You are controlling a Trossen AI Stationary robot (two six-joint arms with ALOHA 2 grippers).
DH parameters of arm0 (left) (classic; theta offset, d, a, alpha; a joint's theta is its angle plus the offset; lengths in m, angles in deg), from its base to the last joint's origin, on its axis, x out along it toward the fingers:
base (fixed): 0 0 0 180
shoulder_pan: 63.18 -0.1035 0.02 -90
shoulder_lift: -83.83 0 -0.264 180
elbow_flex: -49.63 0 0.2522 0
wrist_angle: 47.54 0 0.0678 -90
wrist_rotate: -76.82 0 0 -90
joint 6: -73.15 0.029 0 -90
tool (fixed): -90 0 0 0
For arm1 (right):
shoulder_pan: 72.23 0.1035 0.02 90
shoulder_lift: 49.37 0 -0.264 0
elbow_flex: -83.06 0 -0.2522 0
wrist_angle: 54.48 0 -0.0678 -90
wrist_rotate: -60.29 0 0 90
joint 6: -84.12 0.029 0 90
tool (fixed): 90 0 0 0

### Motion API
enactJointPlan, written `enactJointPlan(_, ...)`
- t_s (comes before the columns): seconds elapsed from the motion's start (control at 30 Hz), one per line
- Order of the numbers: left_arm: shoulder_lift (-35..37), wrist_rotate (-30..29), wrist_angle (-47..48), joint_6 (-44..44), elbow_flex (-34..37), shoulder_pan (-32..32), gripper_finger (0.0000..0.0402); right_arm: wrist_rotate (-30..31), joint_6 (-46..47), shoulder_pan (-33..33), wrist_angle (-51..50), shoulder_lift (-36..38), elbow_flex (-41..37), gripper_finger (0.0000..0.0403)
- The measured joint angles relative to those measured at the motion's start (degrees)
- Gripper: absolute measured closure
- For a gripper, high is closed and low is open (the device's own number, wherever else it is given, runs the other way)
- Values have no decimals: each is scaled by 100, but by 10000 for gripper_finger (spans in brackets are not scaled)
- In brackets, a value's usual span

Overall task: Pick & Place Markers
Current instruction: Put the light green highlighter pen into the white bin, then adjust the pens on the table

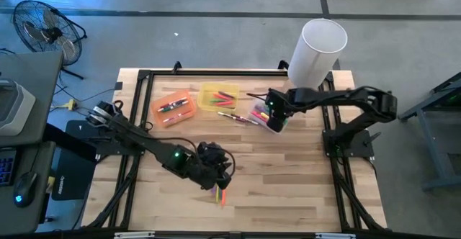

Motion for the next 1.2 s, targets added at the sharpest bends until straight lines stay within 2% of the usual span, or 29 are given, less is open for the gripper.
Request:
enactJointPlan(0.2, 0, 51, 315, 0, 0, -16, 303, -6, 244, 10, -119, 83, -2, 274)
enactJointPlan(0.37, 0, 530, 499, -3, 0, -205, 303, -201, 713, 24, -215, 576, 29, 269)
enactJointPlan(0.47, 0, 605, 514, -235, 0, -237, 303, -116, 1031, 184, -378, 1048, 23, 280)
enactJointPlan(0.63, -3, 926, 512, -1243, 0, -220, 303, 51, 1430, 796, -490, 1875, 22, 310)
enactJointPlan(0.77, -295, 1203, 524, -1997, 10, -228, 303, 76, 1591, 1369, -496, 2374, 22, 335)
enactJointPlan(1.03, -959, 2227, 89, -2997, 6, -224, 303, 67, 1612, 2353, -798, 2825, 21, 372)
enactJointPlan(1.2, -1298, 2352, -30, -3446, -412, -47, 322, 103, 1603, 2877, -1000, 2860, 20, 397)
